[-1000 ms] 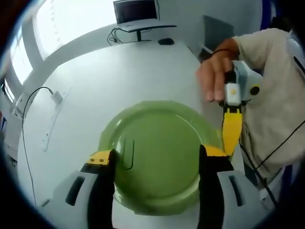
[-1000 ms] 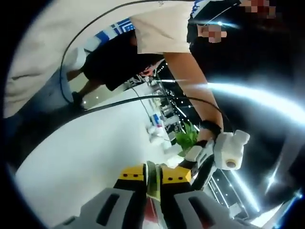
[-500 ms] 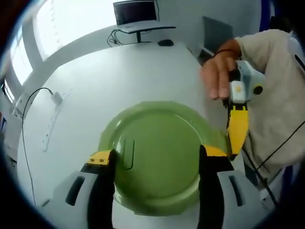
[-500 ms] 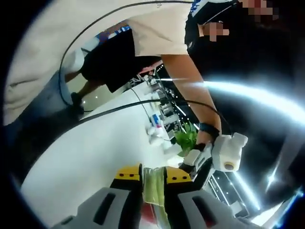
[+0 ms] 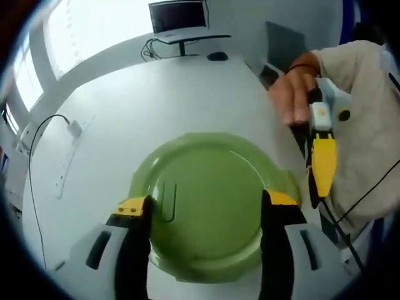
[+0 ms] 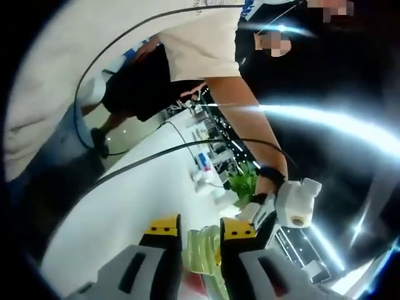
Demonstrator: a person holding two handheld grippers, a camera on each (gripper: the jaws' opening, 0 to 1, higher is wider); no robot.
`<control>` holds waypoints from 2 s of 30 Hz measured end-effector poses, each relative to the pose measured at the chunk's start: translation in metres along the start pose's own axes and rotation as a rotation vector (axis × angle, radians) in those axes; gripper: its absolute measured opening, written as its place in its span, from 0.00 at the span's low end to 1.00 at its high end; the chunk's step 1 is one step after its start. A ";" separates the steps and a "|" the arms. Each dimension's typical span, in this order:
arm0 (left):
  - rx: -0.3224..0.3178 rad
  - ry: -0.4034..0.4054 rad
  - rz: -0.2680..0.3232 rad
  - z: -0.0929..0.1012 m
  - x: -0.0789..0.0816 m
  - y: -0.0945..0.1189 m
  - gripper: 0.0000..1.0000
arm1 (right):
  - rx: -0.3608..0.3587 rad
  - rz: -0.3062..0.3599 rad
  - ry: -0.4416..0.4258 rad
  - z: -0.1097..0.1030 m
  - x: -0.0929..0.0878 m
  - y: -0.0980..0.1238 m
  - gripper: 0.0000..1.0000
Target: Open container latches remove lid place lid upside down on tabletop take tomato from container place on tabletop
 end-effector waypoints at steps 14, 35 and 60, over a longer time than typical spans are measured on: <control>0.000 -0.001 0.001 0.010 -0.001 0.005 0.65 | -0.076 -0.005 -0.019 0.018 0.006 0.010 0.21; 0.001 0.002 0.018 0.007 0.001 0.004 0.65 | -0.186 -0.013 -0.036 0.043 0.008 0.026 0.20; 0.000 0.001 0.011 0.015 0.004 0.004 0.64 | -0.507 -0.072 -0.352 0.090 -0.015 0.056 0.26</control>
Point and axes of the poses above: the point that each gripper's makers call its tool centre point, and the gripper's own axes: y roughly backward along the fingers, z roughly to its right, x roughly out of its top, the point moved 7 cm from there along y, roughly backward along the fingers, and after that the axes turned 11 degrees about x, right-handed, at the moved point
